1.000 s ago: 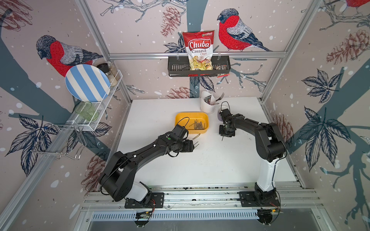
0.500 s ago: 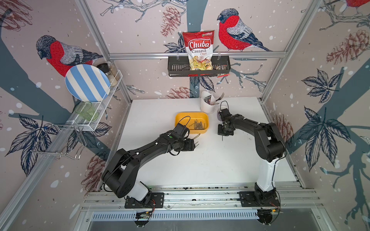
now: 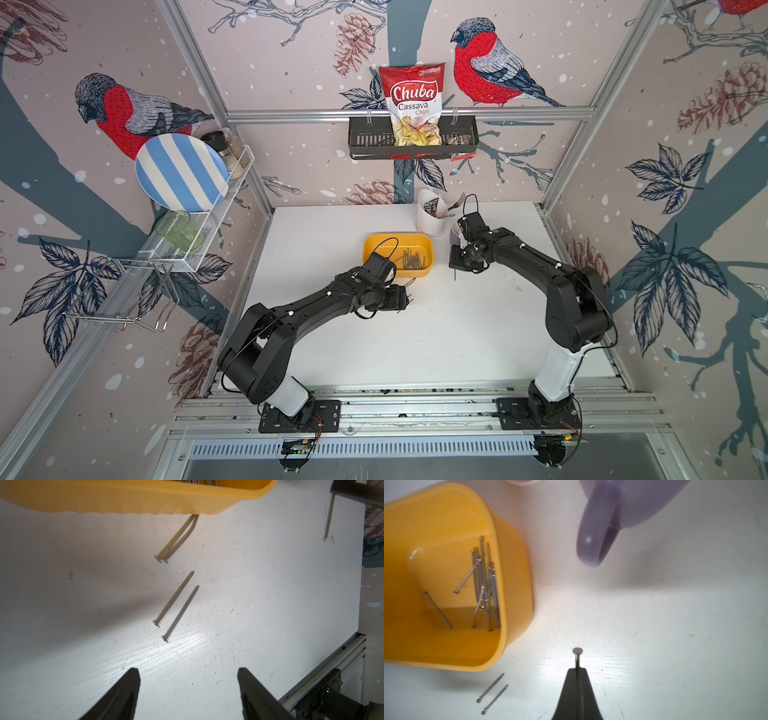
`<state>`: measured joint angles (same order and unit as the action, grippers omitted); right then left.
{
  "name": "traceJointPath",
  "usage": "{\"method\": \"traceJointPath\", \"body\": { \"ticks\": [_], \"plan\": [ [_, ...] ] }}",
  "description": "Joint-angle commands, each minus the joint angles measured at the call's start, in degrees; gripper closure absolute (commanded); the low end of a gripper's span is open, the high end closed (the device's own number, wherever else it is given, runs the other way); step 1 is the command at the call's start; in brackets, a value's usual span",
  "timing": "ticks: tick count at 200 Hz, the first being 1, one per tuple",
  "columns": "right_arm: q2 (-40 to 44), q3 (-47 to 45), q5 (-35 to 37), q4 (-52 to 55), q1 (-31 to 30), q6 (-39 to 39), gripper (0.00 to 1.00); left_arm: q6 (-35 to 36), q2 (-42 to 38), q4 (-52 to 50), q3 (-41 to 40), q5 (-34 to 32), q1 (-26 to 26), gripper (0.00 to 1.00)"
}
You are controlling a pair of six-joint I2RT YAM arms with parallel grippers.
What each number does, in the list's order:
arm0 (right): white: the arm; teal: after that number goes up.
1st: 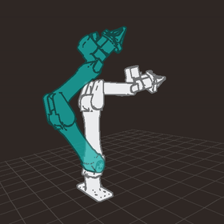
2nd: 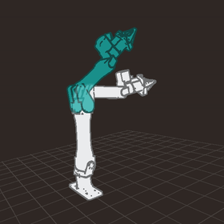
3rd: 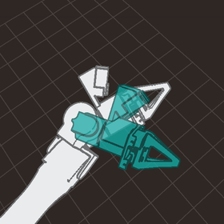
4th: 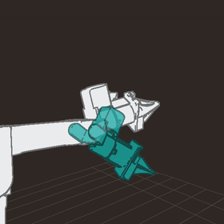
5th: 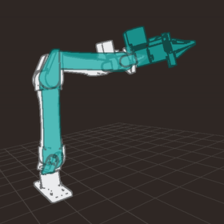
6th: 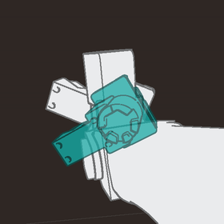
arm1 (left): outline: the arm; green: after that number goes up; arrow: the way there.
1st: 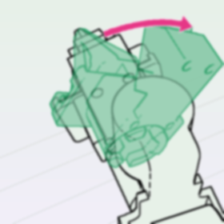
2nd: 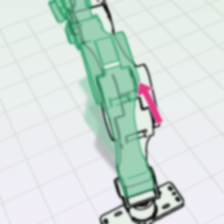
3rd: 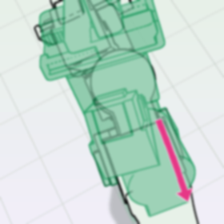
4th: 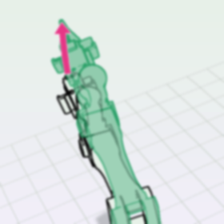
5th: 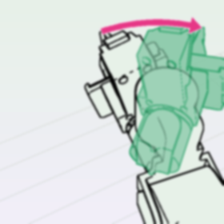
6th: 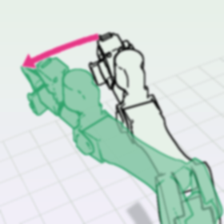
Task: Put the nails on the desktop into the storage box
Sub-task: Pick up the nail from the center of the board, then place the nail in the storage box.
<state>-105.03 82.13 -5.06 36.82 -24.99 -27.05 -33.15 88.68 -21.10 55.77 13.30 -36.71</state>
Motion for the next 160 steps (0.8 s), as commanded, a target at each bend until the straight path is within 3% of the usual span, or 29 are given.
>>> {"method": "traceJointPath", "body": {
  "ticks": [1, 86, 160],
  "plan": [
    [0.73, 3.55, -1.95, 2.49, -1.00, -0.62, 1.00, 0.60, -1.00, -0.15, 0.09, -1.48, 0.01, 0.23],
    [-15.38, 27.85, -2.27, 6.84, -6.21, 2.81, 1.00, -0.79, -11.27, -0.20, -7.35, -2.03, 6.04, 0.23],
    [-27.58, 38.51, -1.94, 7.94, -7.39, 4.28, 1.00, -1.04, -14.83, -1.50, -10.42, -2.05, 7.09, 0.22]
  ]
}}
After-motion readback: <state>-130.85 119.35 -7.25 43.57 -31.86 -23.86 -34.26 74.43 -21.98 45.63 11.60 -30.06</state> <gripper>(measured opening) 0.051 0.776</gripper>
